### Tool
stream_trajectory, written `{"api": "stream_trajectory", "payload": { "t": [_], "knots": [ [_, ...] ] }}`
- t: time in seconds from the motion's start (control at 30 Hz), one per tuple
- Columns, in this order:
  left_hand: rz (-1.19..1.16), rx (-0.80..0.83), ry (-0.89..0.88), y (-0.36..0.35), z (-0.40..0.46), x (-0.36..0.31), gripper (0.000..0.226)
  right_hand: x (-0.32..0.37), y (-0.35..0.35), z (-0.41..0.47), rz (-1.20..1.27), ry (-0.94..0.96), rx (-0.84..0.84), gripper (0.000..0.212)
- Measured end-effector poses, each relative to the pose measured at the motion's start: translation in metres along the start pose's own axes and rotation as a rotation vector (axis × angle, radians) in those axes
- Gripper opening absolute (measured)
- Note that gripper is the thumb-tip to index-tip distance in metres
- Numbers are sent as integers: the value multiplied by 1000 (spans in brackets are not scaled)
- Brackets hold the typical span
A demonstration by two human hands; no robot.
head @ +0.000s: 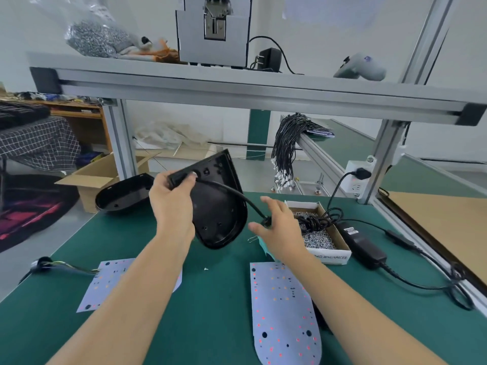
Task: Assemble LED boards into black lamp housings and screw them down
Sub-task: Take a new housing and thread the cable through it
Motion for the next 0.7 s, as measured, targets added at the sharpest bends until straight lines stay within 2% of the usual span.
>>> {"api": "stream_trajectory", "payload": {
  "t": [0.07, 0.13, 0.17, 0.23, 0.3, 0.43, 0.5, 0.6, 0.7],
  "knots": [
    [19, 13, 1, -2, -1, -2, 15, -5, -11, 9, -48, -8, 100, 60],
    [26, 14, 3, -3, -3, -4, 15, -12, -16, 15, -86, -44, 159, 36],
    [38, 11, 1, -2, -4, -4, 15, -15, -15, 16, -28, -59, 155, 25],
    [90, 20, -10, 1, -7, -5, 15, -19, -3, 15, 204, -30, 68, 20],
    [157, 35, -12, 1, -12, -2, 15, -13, 21, 11, 274, 53, -83, 20],
    [212, 55, 41, -6, -21, 9, 11, 29, 65, -4, -77, 306, -320, 17],
    [183, 71, 69, -15, -24, 12, 8, 57, 69, -8, -185, 450, -369, 10],
    [108, 109, 67, -31, -30, 11, 12, 89, 47, -10, -179, 642, -290, 7],
    [59, 97, 66, -34, -30, 5, 16, 89, 26, -5, -26, 629, -118, 18]
  ]
}}
Point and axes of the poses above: each hand's wrist, its own z-axis towards the middle knuckle, its own y-axis out of the back of the hand, x = y × z, the point moved 5 cm from there along z, towards the middle knuckle, and after that the axes turned 14 degrees about x, right-handed, at the moved point
